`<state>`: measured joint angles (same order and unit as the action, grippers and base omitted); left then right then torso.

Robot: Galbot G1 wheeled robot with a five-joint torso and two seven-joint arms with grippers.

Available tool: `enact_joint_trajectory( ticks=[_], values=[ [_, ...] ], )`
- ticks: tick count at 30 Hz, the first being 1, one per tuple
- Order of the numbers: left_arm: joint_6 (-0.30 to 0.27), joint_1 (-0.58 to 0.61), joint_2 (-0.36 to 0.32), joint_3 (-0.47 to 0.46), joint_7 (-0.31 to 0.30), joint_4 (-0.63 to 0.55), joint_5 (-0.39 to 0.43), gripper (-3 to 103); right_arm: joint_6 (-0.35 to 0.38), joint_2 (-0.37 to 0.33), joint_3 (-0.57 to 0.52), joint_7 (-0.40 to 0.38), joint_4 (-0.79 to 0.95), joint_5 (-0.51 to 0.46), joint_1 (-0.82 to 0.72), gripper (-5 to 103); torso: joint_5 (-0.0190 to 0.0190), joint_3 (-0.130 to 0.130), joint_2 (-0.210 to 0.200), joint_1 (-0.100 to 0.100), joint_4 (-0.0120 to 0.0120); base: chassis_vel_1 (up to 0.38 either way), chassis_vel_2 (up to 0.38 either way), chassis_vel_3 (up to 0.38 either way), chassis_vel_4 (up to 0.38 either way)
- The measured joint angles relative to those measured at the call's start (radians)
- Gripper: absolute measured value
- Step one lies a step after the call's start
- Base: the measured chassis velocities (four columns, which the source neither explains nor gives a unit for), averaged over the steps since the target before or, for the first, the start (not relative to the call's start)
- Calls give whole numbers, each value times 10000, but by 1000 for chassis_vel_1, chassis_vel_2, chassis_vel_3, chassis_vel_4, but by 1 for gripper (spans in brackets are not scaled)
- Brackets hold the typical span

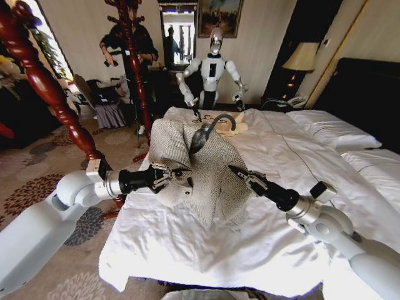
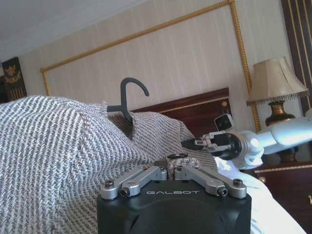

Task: Pick up the clothes from the bed and hang them on the clothes hanger.

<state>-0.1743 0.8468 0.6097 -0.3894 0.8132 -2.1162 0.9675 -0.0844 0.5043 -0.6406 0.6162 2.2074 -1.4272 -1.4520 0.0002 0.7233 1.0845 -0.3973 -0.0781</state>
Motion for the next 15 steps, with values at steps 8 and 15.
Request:
enact_joint_trajectory(
  ticks=[8, 15],
  values=[
    [11, -220, 114, -249, -9, 175, 661, 2, -115, 57, 50, 71, -9, -282, 58, 3, 0, 0, 0, 0, 0, 0, 0, 0, 0],
    [8, -47, 489, -864, 34, 342, 1448, 2, -347, 250, 118, 178, -110, -645, 103, 3, 0, 0, 0, 0, 0, 0, 0, 0, 0]
  ],
)
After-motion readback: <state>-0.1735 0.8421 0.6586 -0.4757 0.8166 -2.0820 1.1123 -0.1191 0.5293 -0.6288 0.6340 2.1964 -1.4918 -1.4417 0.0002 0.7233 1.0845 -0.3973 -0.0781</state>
